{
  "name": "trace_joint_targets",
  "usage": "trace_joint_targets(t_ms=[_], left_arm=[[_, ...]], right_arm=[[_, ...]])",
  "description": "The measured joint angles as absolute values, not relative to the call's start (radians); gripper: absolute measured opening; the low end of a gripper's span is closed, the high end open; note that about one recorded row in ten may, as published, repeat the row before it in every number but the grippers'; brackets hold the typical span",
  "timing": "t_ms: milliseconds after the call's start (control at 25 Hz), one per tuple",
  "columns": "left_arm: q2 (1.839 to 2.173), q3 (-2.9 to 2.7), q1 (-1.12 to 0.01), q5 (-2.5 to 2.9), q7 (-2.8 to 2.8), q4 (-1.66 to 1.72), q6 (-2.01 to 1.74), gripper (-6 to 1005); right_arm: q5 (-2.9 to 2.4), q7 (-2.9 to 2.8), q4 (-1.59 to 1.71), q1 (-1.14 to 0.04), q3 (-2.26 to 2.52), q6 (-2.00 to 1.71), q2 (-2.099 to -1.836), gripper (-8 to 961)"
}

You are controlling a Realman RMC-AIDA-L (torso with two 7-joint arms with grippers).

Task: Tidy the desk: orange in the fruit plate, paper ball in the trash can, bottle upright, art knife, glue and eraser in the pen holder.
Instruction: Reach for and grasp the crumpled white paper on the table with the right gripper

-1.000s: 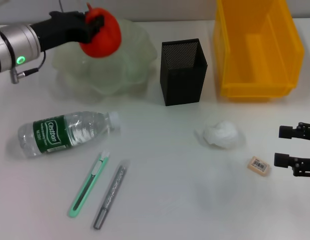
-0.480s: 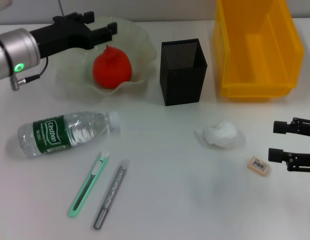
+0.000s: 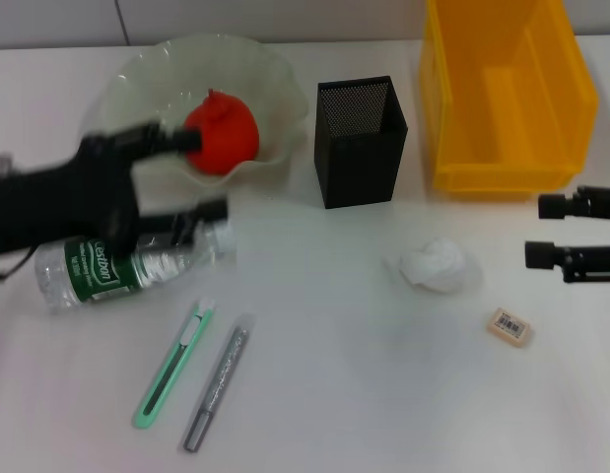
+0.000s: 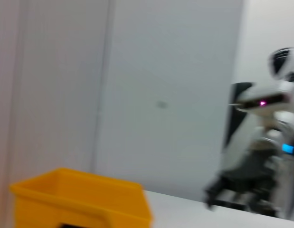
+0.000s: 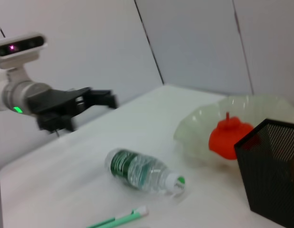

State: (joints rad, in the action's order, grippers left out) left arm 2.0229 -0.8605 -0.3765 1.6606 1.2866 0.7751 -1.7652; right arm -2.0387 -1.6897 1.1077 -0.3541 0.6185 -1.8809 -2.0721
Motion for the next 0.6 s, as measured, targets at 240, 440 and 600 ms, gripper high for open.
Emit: trace_joint_targets(t_ms=[240,440,600], left_arm=[[1.979,-0.859,-0.313,1.663,1.272,0.714,-1.860,851],[1.972,-0.860,-0.273,1.663,1.256,0.711,-1.870,848],[1.968,-0.859,-0.261,1.663,1.232,0.683,-1.866,847]], right_arm=[[-2.058,-1.979,1.347,-0.398,0.801,-1.883,-2.075,788],[-2.183,-2.178,1.479,-0.475,0.934,-1.870,-2.075,787],[-2.348,-2.362,1.522,-0.568,1.036,-1.836,-2.075,787]])
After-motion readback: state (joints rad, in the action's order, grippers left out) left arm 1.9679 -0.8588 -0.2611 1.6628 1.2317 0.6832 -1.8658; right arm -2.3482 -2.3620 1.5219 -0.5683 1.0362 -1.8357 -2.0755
